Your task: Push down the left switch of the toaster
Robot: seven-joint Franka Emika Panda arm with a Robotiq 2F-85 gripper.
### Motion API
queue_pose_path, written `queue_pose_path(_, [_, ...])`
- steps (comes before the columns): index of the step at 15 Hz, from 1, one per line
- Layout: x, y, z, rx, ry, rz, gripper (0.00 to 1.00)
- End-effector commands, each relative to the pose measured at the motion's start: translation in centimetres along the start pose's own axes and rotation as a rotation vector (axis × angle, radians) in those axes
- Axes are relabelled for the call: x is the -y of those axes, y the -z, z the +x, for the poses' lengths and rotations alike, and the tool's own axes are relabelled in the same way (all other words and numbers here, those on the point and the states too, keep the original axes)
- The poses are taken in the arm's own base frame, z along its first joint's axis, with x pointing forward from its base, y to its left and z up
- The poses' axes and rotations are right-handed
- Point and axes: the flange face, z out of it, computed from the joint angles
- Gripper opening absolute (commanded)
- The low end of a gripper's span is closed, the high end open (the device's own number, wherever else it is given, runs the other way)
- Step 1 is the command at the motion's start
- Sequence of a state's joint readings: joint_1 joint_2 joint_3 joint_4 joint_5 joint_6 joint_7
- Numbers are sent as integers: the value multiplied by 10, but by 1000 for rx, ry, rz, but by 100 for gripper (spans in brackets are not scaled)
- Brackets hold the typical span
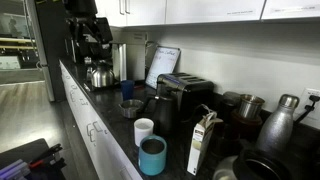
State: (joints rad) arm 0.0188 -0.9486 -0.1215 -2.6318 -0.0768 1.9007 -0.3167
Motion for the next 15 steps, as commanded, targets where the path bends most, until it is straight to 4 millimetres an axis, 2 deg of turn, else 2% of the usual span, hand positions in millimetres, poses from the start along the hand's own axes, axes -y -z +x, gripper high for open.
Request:
queue_pose_path(1, [0,1,0,1,0,0,100])
queue_pose_path(2, [0,1,0,1,0,0,100])
queue_pose_path(7, [4,-17,31,-16,24,5,100])
queue_pose_path(14, [19,-65,103,-49,68,4,100])
queue_pose_path(15, [22,-60,84,-55,77,9,100])
